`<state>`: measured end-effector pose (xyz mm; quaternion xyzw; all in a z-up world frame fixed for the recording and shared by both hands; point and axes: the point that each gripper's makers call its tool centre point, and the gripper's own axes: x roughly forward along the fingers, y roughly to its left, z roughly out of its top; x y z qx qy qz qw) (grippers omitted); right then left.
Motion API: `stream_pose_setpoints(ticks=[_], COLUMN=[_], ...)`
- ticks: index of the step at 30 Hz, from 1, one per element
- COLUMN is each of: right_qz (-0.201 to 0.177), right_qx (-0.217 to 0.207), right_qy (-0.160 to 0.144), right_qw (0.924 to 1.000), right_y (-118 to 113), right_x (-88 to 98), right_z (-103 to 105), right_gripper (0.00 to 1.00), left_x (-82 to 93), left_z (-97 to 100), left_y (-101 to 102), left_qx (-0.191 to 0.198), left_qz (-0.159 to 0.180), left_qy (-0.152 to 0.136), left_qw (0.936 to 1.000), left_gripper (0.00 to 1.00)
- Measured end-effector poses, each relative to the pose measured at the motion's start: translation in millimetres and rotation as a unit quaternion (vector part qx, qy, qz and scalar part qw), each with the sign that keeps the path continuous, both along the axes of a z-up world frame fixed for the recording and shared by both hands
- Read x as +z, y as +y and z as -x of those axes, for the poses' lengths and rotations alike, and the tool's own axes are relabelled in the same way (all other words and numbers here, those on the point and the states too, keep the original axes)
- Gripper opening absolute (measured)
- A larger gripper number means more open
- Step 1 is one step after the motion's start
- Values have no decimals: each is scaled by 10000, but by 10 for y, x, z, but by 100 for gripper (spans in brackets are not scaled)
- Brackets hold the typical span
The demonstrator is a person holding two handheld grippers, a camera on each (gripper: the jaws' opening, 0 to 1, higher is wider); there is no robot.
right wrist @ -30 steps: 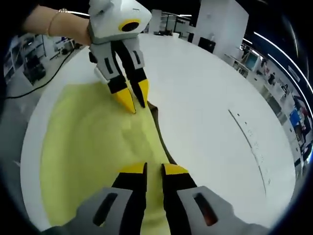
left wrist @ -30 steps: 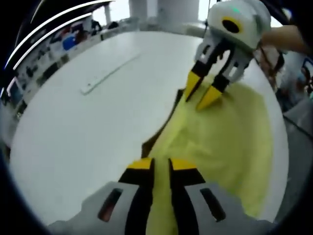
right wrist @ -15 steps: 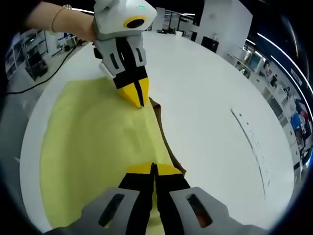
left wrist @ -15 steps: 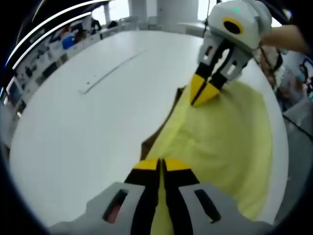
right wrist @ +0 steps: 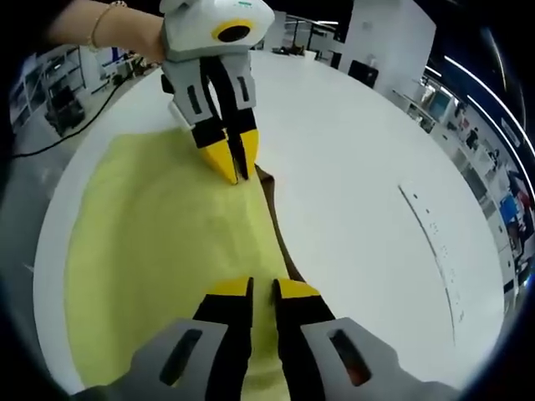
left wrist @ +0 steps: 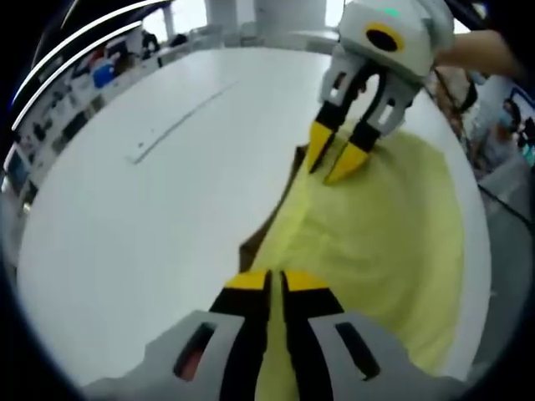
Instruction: Fold the garment on the visible template until the final outline fits inside the template.
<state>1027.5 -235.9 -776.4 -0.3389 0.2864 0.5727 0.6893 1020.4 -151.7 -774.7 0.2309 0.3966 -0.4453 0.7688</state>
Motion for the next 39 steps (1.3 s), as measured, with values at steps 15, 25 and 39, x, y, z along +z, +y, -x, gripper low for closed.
stream_pose_setpoints(ticks=[15, 25, 39], right_qz=[41, 126, 213], right_qx=[83, 29, -228], right_qy=[-143, -279, -426], right_qw=[9999, 9995, 9986], right_y=[-18, -44, -78], right_x=[52, 65, 22], right_z=[-28, -107, -226], right_gripper=[1, 1, 1], left_x=[6, 35, 9], left_z=[10, -62, -119], left_y=[16, 52, 83], left_qx=[235, 257, 484], left_qz=[85, 8, 9], left_qy=[227, 28, -185], left_qw=[9994, 9997, 9987], left_gripper=[0, 0, 0])
